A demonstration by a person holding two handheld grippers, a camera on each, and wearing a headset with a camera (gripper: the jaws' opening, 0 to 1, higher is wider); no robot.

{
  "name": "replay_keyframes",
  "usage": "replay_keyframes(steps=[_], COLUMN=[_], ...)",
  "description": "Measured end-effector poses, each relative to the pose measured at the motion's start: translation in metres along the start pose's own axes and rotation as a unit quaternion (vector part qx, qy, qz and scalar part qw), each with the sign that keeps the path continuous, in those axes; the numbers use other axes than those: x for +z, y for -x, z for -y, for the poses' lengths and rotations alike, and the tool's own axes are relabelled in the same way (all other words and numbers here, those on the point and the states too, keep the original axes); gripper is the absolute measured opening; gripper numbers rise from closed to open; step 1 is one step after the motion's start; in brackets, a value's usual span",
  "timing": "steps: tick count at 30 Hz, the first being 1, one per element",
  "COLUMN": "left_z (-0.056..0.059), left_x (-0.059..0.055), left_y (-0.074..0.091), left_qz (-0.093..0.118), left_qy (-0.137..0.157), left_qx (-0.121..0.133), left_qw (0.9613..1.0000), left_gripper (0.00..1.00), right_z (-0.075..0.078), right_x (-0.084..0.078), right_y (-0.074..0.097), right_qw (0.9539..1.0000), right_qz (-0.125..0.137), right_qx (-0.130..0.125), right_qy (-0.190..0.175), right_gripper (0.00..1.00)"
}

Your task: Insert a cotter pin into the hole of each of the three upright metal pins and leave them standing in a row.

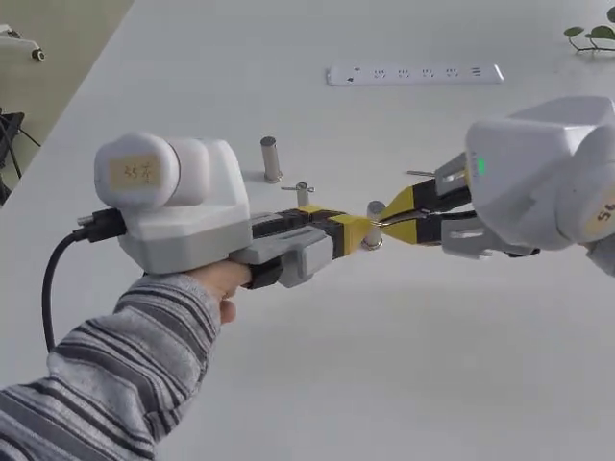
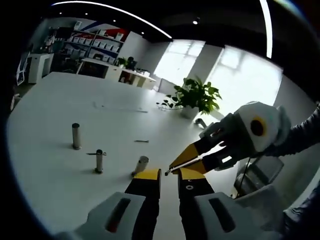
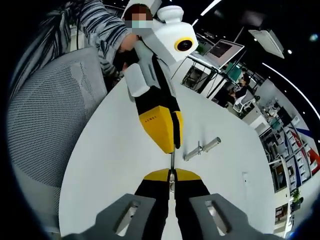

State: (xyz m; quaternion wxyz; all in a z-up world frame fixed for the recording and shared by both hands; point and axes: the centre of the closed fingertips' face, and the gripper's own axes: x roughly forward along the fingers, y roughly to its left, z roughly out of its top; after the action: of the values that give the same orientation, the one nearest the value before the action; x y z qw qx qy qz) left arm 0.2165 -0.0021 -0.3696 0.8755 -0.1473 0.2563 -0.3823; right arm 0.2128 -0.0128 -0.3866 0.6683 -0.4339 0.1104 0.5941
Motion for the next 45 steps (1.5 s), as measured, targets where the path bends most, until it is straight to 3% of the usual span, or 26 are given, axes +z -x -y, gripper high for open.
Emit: replay_keyframes(steps=[8,17,24,27,31,33,34,37,42,43,45], left_z=[0.004,0.004,0.004,0.005,0.006,0.006,0.006,0.006,0.010,0.010,0.012], left_x=[0.001,0.000,0.000,-0.003,-0.008,-0.011,-0.013,-0.019,-0.026,-0.028,-0.029], left_y=[0.001,0.000,0.000,-0.001,-0.001,-0.001,-0.001,0.000,0.004,0.005,0.006], left_qz=[0.005,0.007,0.008,-0.002,-0.024,-0.034,-0.038,-0.053,-0.062,-0.068,-0.067], left_qy=[0.014,0.033,0.020,-0.003,-0.077,-0.105,-0.112,-0.139,-0.171,-0.194,-0.207], left_qx=[-0.007,-0.011,-0.015,-0.017,-0.021,-0.022,-0.024,-0.029,-0.051,-0.056,-0.064], left_qw=[0.9999,0.9994,0.9997,0.9999,0.9965,0.9937,0.9927,0.9884,0.9820,0.9770,0.9740], left_gripper=[0.00,0.00,0.00,0.00,0.00,0.00,0.00,0.00,0.00,0.00,0.00], right_z=[0.001,0.000,0.001,-0.003,-0.008,-0.012,-0.014,-0.014,-0.023,-0.026,-0.030], right_x=[0.008,0.011,0.010,0.008,0.006,0.007,0.006,0.003,0.006,0.005,0.003], right_y=[0.002,0.002,0.002,0.001,0.001,0.000,0.000,0.001,0.002,0.003,0.003], right_qw=[0.9999,0.9999,0.9998,0.9990,0.9974,0.9938,0.9898,0.9830,0.9639,0.9592,0.9494], right_qz=[0.010,0.015,0.017,0.016,0.021,0.032,0.036,0.045,0.070,0.073,0.077], right_qx=[-0.004,-0.006,-0.003,0.010,0.021,0.032,0.040,0.049,0.085,0.094,0.106], right_qy=[0.002,-0.001,-0.012,-0.041,-0.065,-0.102,-0.132,-0.171,-0.243,-0.256,-0.285], right_gripper=[0.00,0.00,0.00,0.00,0.00,0.00,0.00,0.03,0.05,0.05,0.07])
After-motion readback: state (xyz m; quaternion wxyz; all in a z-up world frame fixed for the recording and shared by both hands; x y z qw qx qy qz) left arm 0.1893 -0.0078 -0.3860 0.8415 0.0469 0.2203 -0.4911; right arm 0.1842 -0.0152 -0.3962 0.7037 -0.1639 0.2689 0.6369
